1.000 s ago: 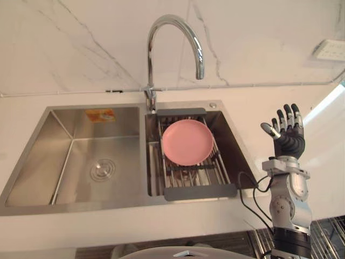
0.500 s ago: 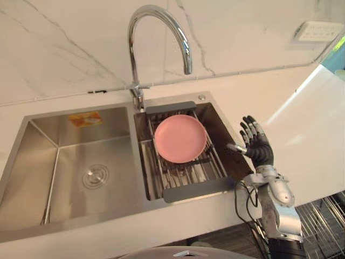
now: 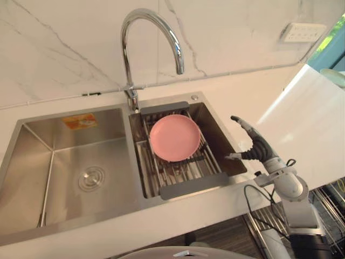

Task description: Walk over to the sink, pick up the cup, carry it to the dishwasher, place the cup inside the dishwasher, then close the dishwasher door

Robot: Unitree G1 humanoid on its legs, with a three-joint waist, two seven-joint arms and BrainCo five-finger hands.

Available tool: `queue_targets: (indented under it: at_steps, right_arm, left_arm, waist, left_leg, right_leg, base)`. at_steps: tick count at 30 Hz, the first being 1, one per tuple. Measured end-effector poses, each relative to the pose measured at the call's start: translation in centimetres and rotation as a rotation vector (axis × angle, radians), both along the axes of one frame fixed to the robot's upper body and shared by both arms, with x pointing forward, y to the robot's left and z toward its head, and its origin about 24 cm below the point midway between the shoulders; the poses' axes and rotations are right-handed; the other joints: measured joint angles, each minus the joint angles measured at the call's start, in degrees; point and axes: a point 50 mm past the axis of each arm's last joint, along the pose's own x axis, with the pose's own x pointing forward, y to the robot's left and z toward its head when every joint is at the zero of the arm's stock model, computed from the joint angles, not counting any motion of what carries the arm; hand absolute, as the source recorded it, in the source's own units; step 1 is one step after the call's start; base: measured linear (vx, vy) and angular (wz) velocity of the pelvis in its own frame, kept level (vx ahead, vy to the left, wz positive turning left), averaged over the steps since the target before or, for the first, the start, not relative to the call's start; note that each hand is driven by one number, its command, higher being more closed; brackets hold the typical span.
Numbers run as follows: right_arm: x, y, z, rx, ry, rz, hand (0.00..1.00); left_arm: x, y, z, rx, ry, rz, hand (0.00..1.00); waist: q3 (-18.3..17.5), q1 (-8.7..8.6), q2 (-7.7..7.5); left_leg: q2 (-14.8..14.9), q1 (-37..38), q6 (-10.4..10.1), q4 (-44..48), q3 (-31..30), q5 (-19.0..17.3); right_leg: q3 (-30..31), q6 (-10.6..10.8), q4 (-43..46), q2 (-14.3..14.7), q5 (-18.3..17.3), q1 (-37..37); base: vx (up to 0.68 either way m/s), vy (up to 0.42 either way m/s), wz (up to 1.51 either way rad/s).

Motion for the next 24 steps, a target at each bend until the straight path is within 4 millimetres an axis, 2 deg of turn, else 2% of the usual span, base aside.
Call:
queue_targets:
  at_steps: [5,8,16,21,24]
  right_arm:
    - [0.4,0.6,0.7,-0.142,-0.03,0.052,0.0]
    - [0.8,1.8,0.7,-0.198,-0.038,0.097,0.0]
    - [1.4,4.0,-0.1,-0.334,-0.041,0.159,0.0]
    - [1.5,4.3,-1.1,-0.379,-0.019,0.166,0.0]
    - [1.7,4.1,-2.0,-0.4,0.013,0.165,0.0]
  left_arm:
    - [-0.1,0.2,0.0,-0.006,0.006,-0.016,0.0]
    - [-0.2,0.3,0.1,-0.006,0.012,-0.019,0.0]
    - [-0.1,0.4,0.1,-0.008,0.012,-0.021,0.0]
    - [-0.1,0.6,0.1,-0.009,0.016,-0.028,0.0]
    - [-0.1,0.7,0.1,-0.009,0.018,-0.031,0.0]
  waist:
    - [-0.5,0.16,-0.65]
    - [-0.6,0.12,-1.03]
    - [-0.8,1.01,-1.32]
    - [-0.9,1.15,-1.68]
    - [-1.0,1.79,-2.2]
  left_leg:
    - [0.0,-0.1,0.0,-0.1,-0.1,0.0]
    - [0.0,-0.1,0.0,-0.1,-0.1,0.0]
    - [-0.3,0.0,0.3,-1.0,-0.6,0.6]
    - [-0.5,0.1,0.6,-2.0,-1.7,1.4]
    - [-0.6,0.0,0.6,-2.0,-1.8,1.5]
  right_leg:
    - [-0.1,0.0,0.1,0.0,0.0,-0.1]
    - [-0.1,0.0,0.1,0.0,0.0,-0.1]
    - [-0.6,0.0,0.1,-0.1,0.0,-0.1]
    - [-1.8,0.0,0.1,-0.2,0.0,0.2]
    - [-1.9,0.0,0.1,-0.3,0.1,0.3]
  base:
    - [0.0,0.0,0.0]
    - [0.0,0.0,0.0]
    - [-0.01,-0.003,0.02]
    - [-0.02,-0.006,0.1]
    - [-0.04,-0.005,0.04]
